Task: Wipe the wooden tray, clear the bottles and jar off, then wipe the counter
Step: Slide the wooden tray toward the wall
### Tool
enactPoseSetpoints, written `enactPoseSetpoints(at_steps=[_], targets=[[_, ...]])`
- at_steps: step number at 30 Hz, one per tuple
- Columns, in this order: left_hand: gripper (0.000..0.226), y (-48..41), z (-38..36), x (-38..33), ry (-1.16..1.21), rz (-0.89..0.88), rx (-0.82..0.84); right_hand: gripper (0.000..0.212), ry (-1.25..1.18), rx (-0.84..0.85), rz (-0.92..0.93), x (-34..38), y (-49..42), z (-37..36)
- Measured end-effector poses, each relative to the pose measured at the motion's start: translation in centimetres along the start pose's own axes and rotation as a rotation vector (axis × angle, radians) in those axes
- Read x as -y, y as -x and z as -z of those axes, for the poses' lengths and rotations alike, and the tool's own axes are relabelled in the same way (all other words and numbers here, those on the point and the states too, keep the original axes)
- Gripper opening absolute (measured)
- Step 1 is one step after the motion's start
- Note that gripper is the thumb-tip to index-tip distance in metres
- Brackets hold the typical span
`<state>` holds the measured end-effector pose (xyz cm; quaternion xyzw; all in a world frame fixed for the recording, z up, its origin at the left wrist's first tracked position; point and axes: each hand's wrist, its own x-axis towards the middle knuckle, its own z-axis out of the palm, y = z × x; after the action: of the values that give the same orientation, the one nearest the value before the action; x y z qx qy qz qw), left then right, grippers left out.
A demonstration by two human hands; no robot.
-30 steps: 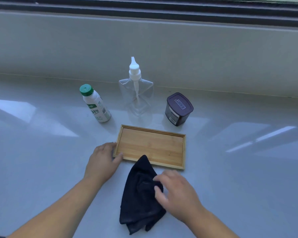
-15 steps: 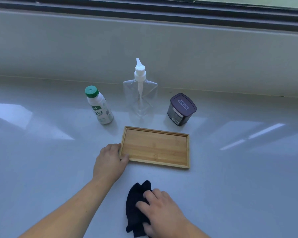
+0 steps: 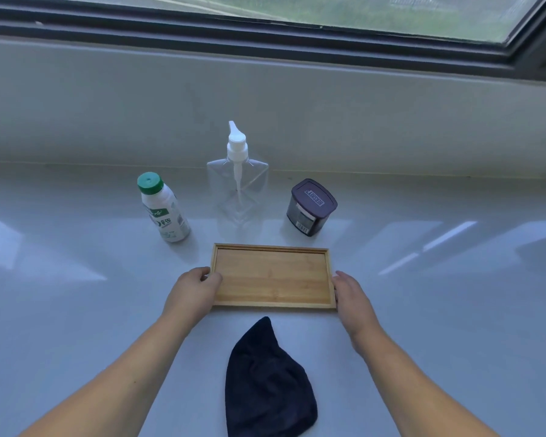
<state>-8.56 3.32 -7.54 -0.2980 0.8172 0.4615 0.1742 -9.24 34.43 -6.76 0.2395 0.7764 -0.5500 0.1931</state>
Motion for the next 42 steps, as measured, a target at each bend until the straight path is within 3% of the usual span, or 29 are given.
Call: enactPoseSetpoints(at_steps=[5, 12, 17, 21, 25, 31, 33, 36, 39, 42], targets=[[0.025, 1.9, -2.2, -2.1, 0.129, 0.012, 0.081, 0.07, -0.08, -0.047, 0.022, -1.0, 0.1, 3.6], [0.046, 4.8, -10.0, -7.2, 0.169, 0.008, 0.154, 0.053, -0.099, -0.128, 0.056, -2.3, -1.4, 12.3], [0.043, 6.3, -16.2, -11.4, 0.19, 0.046, 0.181, 0.049, -0.095, -0.157, 0.069, -2.6, -3.9, 19.5], [0.026, 6.6, -21.5, -16.2, 0.184, 0.051, 0.161, 0.053, -0.078, -0.156, 0.07, -2.5, -6.7, 25.6], [0.065, 5.4, -24.7, -20.1, 0.158, 0.052, 0.099, 0.058, -0.09, -0.12, 0.07, -1.5, -10.1, 29.3], [0.076, 2.7, -26.5, -23.9, 0.169, 0.076, 0.0, 0.056, -0.065, -0.06, 0.095, 1.2, -15.0, 31.0], [0.067, 1.9, -26.8, -25.1, 0.177, 0.067, -0.029, 0.056, -0.066, -0.04, 0.094, 2.1, -16.6, 31.0], [0.026, 0.4, -27.0, -26.6, 0.171, 0.076, -0.059, 0.062, -0.061, -0.022, 0.103, 3.4, -18.7, 30.8], [0.06, -1.7, -27.3, -27.4, 0.15, 0.076, -0.076, 0.066, -0.069, -0.025, 0.103, 4.6, -20.8, 30.5], [0.071, -3.9, -27.7, -28.6, 0.101, 0.09, -0.101, 0.063, -0.076, -0.032, 0.103, 5.7, -23.0, 30.1]])
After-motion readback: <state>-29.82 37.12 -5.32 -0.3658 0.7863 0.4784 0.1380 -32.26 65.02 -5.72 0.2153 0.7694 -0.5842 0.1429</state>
